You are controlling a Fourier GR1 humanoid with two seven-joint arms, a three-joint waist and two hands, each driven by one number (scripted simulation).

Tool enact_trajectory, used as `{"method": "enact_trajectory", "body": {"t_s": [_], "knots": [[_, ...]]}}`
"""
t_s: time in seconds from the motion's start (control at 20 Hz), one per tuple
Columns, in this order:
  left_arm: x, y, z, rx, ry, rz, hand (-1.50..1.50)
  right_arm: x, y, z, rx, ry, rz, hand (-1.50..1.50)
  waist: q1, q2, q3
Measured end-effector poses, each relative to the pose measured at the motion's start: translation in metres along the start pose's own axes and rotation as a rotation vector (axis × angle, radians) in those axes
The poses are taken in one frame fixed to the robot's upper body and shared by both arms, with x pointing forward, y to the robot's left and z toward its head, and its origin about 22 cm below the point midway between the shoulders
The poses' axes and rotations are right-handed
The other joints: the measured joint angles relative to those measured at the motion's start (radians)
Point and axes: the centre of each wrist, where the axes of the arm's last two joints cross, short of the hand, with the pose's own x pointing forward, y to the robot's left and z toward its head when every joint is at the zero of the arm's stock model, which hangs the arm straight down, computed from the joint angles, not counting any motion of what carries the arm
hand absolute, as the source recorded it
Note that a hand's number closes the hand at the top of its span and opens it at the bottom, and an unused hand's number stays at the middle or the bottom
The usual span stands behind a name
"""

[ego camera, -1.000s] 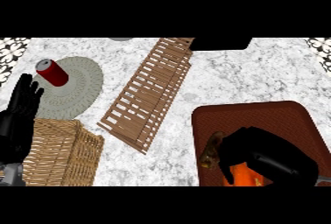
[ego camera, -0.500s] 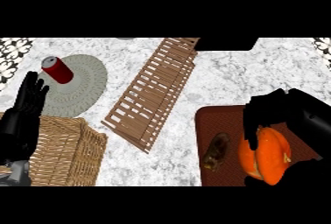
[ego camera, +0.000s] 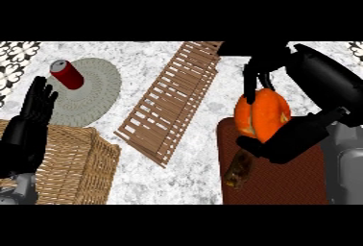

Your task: Pick the squash from the tray and place it in the tiered shelf

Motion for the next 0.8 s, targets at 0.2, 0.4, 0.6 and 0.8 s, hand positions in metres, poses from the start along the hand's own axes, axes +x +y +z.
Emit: {"method": "enact_trajectory", "body": {"t_s": [0.2,0.4,0.6,0.8], "knots": [[0.0,-0.001,-0.002,-0.001,0.002,-0.007,0.0,-0.004,0.012,-0.028,-0.02,0.013,-0.023,1.5,0.003,0.001,0.001],[0.002,-0.002,-0.003,-0.006,0.008,-0.002,0.0,-0.017,0.028,-0.049,-0.046,0.009,-0.046,1.5,0.005,0.003,0.0],[0.001,-0.002,-0.002,-0.005,-0.003,-0.001,0.0,-0.027,0.04,-0.07,-0.069,0.001,-0.06,1.5,0.006,0.004,0.0],[0.002,-0.005,-0.003,-0.003,-0.003,-0.003,0.0,-0.034,0.06,-0.088,-0.08,-0.011,-0.072,1.5,0.005,0.004,0.002]]}}
